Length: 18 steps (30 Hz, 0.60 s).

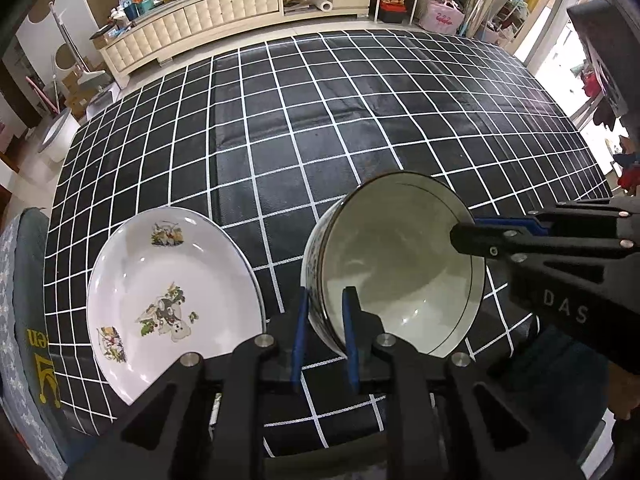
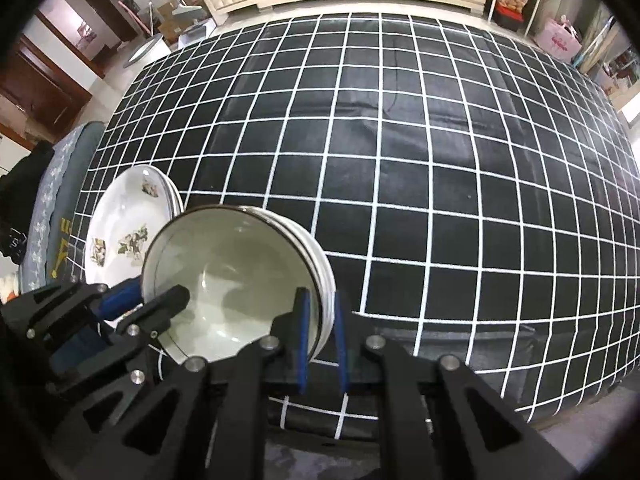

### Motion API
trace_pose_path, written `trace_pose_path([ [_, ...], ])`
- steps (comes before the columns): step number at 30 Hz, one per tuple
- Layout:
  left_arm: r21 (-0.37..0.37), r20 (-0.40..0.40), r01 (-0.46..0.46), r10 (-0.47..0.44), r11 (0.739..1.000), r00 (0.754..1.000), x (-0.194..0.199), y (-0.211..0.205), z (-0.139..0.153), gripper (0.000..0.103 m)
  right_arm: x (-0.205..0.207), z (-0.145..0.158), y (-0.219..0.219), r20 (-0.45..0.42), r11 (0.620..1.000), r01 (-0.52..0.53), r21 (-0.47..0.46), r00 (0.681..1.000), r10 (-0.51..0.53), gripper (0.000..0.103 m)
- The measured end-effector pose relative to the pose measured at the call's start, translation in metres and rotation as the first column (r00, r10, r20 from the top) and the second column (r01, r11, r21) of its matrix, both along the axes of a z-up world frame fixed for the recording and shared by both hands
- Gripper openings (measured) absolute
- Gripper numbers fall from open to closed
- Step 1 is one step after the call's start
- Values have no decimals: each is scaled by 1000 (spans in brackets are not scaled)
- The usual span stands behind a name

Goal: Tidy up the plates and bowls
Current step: 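Carry the green-patterned bowl toward the nested white bowls, then lower the green-patterned bowl into the nested white bowls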

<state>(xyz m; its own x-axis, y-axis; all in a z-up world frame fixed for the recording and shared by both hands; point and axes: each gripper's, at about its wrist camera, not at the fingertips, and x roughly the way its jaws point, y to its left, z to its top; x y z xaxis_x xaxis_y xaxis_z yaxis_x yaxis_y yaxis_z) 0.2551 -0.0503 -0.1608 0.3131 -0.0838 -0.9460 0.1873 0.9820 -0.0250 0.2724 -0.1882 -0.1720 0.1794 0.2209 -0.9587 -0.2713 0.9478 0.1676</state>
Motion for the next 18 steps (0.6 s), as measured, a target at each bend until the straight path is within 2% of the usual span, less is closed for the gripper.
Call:
trace_pose_path([
  [3,7,20,-3,3,1000,1000,-2,-1,3,15,0,1,1,8,1000,-7,-11,1000,7,15],
  [7,54,65,6,-10,999,998,-6,-2,11,24,-1,4,0,20,1000,-7,-20,1000,7,20],
  [10,55,89,4,-9,998,996,-8,2,17,31,-3,7,-2,38,1000,-3,-22,999,3,35],
  [12,45,86,-1,-3,999,996,-8,6,19,36,-6,11,-3,58,1000,0,-27,998,2,50],
  [18,13,95,2,-4,1000,995,-10,13,20,38,-11,17,-8,91,999,22,-25,996,-19,67],
])
